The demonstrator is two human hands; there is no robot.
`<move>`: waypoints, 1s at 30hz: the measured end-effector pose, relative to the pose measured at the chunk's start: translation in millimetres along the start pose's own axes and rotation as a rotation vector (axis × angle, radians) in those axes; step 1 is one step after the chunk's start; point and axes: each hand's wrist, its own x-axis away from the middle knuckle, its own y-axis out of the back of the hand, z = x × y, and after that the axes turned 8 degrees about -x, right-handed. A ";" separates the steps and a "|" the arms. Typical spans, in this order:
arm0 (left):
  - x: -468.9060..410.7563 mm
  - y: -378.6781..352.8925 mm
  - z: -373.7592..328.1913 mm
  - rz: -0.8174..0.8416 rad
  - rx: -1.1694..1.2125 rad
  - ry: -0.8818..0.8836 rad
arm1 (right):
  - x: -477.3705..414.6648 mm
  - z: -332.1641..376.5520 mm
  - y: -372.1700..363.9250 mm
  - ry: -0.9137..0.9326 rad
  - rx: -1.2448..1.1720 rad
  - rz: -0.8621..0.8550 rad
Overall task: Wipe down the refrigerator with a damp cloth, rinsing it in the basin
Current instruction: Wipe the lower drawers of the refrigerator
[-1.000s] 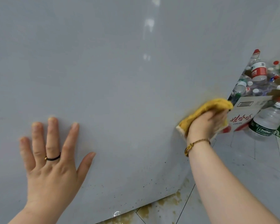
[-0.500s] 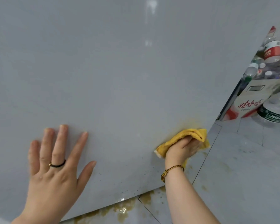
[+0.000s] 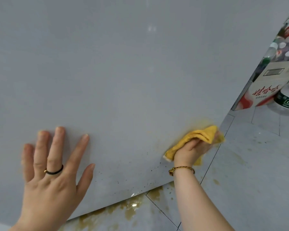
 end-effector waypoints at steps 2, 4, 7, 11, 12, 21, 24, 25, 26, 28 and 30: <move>0.7 -2.0 -1.9 -0.007 -0.014 0.014 | -8.7 -16.8 -0.5 -0.358 -0.092 -0.152; 1.2 -2.3 -4.4 -0.010 -0.027 0.037 | -18.7 -20.6 -5.1 -0.606 -0.166 -0.241; 5.3 -5.7 -6.0 -0.010 0.009 0.051 | -17.2 -0.6 -15.0 -0.648 -0.199 -0.251; 7.1 -6.5 -8.7 -0.015 0.039 0.081 | 35.8 32.8 -21.6 -0.101 -0.074 -0.076; 7.3 -6.0 -9.0 -0.011 0.053 0.091 | 48.1 32.0 -20.0 0.012 -0.048 -0.021; 6.6 -11.6 0.0 0.018 0.040 0.054 | 53.4 -34.0 -4.8 -0.789 -0.162 -0.251; 6.3 -13.0 0.2 0.019 0.010 0.048 | 51.1 0.8 -13.1 -0.589 -0.133 -0.189; 6.5 -12.6 -0.6 0.014 -0.002 0.046 | 53.4 17.1 -15.2 -0.414 -0.093 -0.149; 6.5 -11.7 -1.2 0.007 -0.012 0.042 | 55.5 32.1 -17.6 -0.228 -0.064 -0.082; 6.7 -8.6 -1.6 0.002 -0.027 0.030 | 60.3 45.3 -20.7 0.145 -0.014 0.057; 7.2 -5.4 -0.8 -0.002 -0.034 0.022 | 63.7 32.7 -17.5 0.445 0.075 0.184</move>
